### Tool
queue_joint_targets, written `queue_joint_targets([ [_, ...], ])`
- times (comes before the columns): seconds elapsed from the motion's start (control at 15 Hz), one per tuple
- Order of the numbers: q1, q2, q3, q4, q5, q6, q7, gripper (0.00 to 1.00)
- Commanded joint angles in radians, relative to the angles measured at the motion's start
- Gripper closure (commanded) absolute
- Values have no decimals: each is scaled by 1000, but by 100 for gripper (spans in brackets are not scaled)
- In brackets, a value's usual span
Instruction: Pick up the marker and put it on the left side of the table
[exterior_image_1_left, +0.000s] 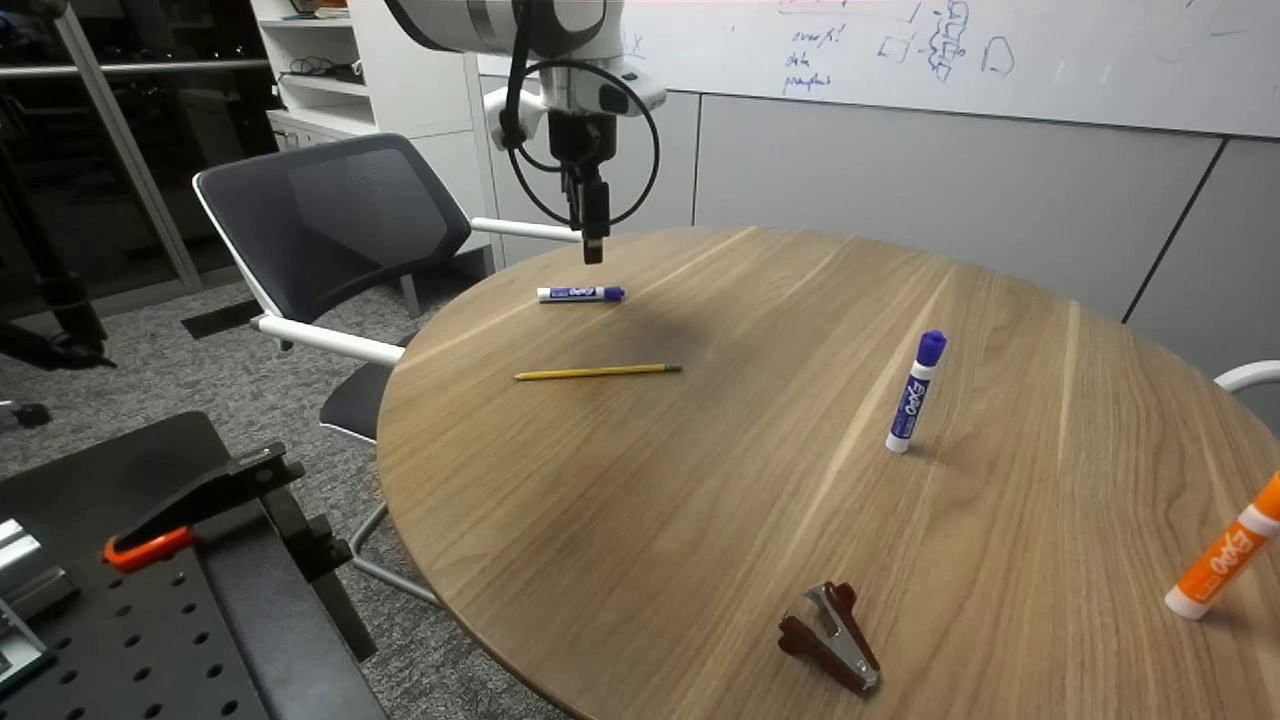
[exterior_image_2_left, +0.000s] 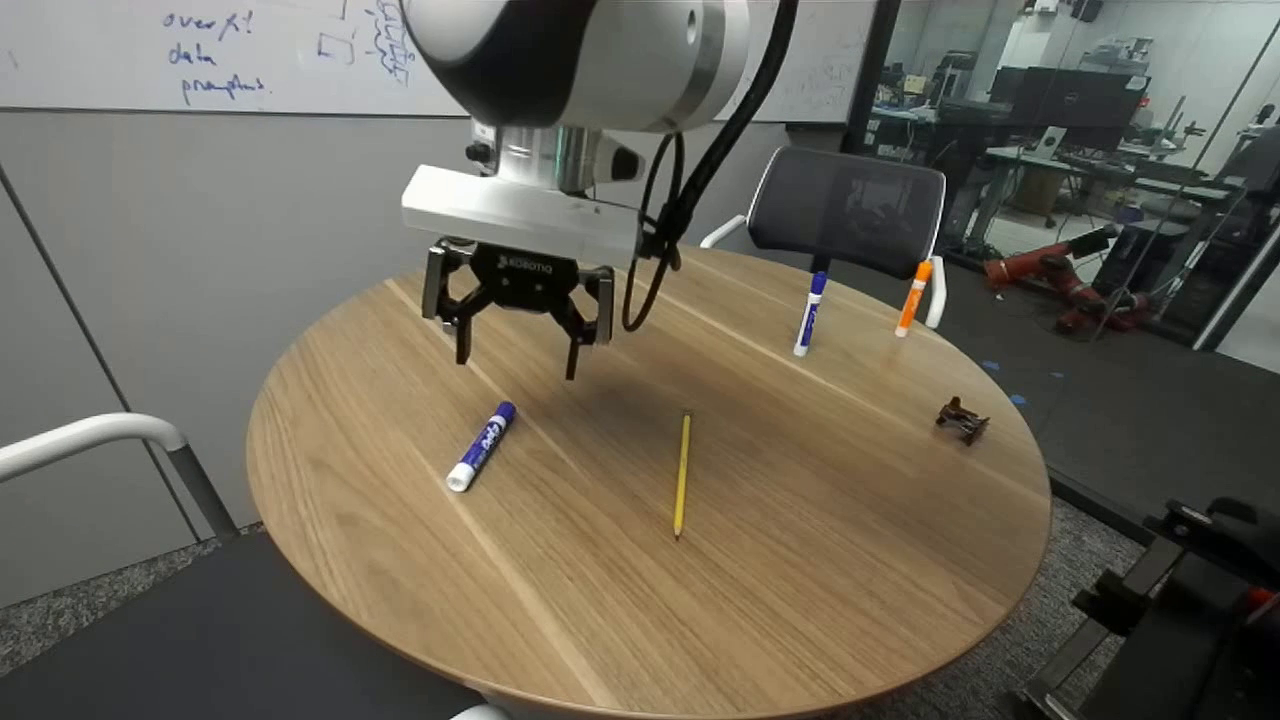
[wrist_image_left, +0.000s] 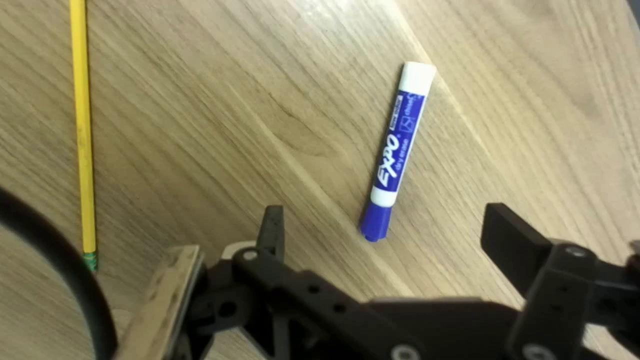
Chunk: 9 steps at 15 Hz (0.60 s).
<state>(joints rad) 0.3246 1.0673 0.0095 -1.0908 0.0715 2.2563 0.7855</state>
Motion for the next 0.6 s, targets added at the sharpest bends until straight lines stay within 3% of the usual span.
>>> queue_joint_targets([
  [0.0,-1,-6,2,-5,2,-4,-5,0],
  [0.53,-1,-11,5,-26,3,-3,-10,0],
])
